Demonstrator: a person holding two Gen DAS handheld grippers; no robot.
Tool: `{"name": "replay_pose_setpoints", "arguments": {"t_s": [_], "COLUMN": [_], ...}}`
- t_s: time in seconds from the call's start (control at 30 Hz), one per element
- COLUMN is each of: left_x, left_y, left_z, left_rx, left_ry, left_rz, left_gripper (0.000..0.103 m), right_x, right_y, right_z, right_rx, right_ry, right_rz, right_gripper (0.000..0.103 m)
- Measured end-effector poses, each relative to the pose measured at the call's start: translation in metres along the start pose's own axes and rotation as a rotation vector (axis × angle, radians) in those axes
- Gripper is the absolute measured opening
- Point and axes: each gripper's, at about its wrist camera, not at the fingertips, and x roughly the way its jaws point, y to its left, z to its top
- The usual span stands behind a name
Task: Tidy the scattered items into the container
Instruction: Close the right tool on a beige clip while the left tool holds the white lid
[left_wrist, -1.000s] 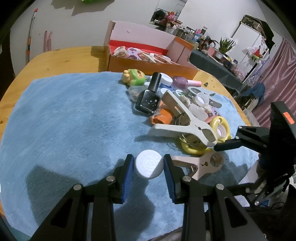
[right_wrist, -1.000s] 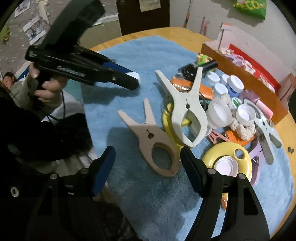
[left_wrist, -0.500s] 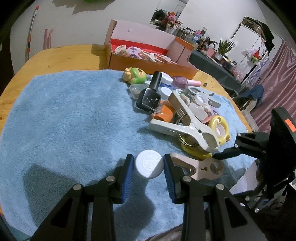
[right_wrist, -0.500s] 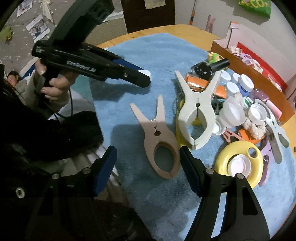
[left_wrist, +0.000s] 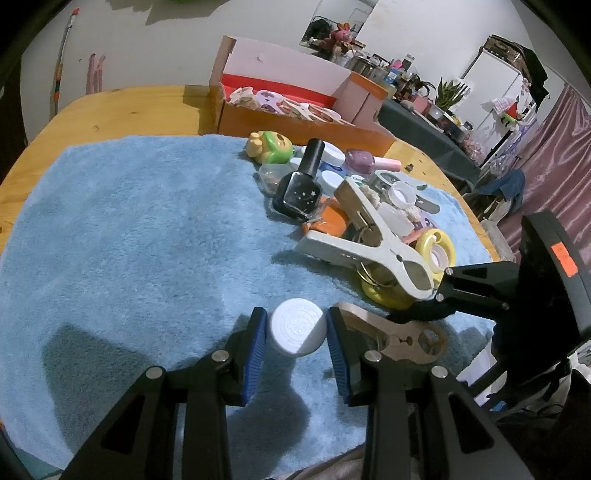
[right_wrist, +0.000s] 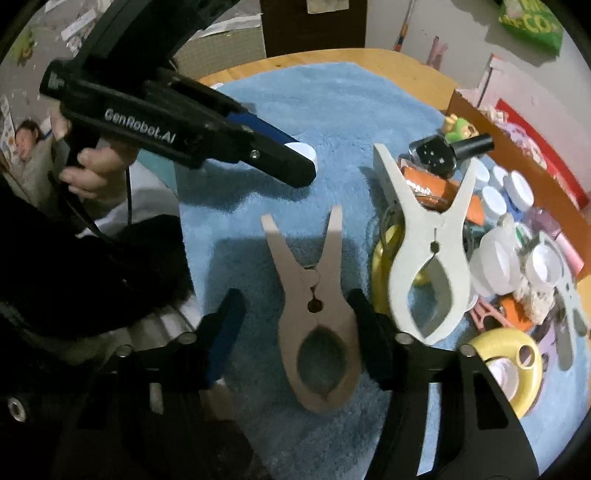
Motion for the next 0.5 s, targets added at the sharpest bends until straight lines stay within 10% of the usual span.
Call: {"name": "replay_pose_setpoints", "arguments": {"t_s": [0.07, 0.5], "left_x": [0.0, -0.006], "left_y": [-0.001, -0.003], "left_z": [-0.001, 0.006], "left_rx": [-0.003, 0.005], "left_ry": [-0.001, -0.028], "left_rz": [-0.002, 0.0], "left_gripper": [0.035, 0.035], "right_x": [-0.002, -0.023], "right_y": [-0.002, -0.003], "right_z": [0.001, 0.006], "right_rx": [0.006, -0.016], "right_ry": [0.006, -0.044], "right_rz": [-0.004, -0.042], "right_gripper": [0.034, 0.034]}}
